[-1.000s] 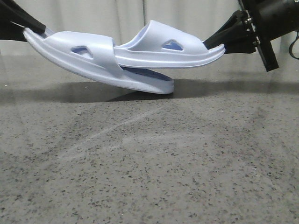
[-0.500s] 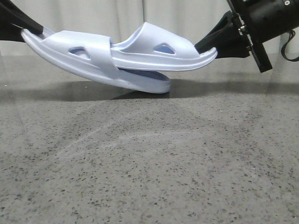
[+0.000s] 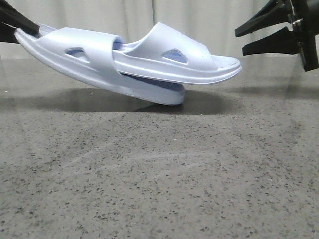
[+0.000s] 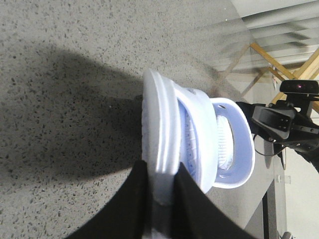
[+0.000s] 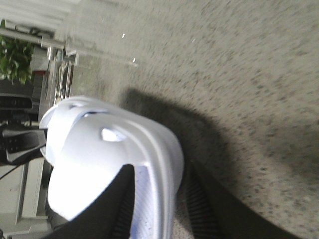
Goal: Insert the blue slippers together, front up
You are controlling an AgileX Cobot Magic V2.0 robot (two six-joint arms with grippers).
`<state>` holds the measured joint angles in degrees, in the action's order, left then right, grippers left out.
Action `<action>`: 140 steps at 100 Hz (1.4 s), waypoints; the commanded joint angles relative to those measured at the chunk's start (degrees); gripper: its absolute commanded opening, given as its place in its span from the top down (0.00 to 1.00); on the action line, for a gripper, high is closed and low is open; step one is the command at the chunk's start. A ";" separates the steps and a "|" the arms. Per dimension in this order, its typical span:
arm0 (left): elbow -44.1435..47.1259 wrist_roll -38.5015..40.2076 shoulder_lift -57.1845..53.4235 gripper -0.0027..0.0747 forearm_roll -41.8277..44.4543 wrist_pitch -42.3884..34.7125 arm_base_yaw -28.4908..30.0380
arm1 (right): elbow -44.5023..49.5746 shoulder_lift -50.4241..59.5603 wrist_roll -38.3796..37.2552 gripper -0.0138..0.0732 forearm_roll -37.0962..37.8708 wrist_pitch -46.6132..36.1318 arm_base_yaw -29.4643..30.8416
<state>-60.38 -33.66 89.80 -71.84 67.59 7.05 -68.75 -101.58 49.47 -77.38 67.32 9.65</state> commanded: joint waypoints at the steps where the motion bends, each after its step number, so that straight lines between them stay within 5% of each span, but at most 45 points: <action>1: -1.42 -0.63 -1.83 0.95 -4.20 2.40 0.01 | -1.70 3.87 1.00 0.60 -3.64 7.68 1.56; 55: -1.42 -11.59 -1.73 0.93 0.40 -9.96 -6.93 | -1.70 4.26 1.00 0.61 -3.32 7.68 4.36; 67: -1.42 -14.86 -1.73 0.80 1.40 -11.23 -6.93 | -1.70 4.26 1.00 0.61 -3.32 7.68 4.36; 80: -1.42 -16.00 -1.73 0.50 2.52 -14.09 -6.93 | -1.70 4.26 1.00 0.61 -3.23 7.68 4.36; 91: -1.42 -16.00 -1.73 0.38 3.44 -15.52 -6.93 | -1.70 4.26 1.00 0.61 -2.55 7.68 4.36; 121: -8.45 -16.12 -2.40 0.40 5.47 -7.07 0.50 | -1.70 6.24 0.09 0.63 -1.12 7.68 6.87; 131: -11.88 -16.02 -4.01 0.54 5.47 -4.38 3.40 | -1.70 8.33 -0.58 0.77 -1.12 7.68 8.83; 140: -13.74 -16.02 -6.76 0.78 5.64 -4.60 4.92 | -1.70 10.96 -0.58 0.94 -1.12 7.68 10.24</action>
<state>-70.64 -49.59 88.03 -62.95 61.61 10.46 -68.75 -95.60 48.90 -75.36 67.75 18.47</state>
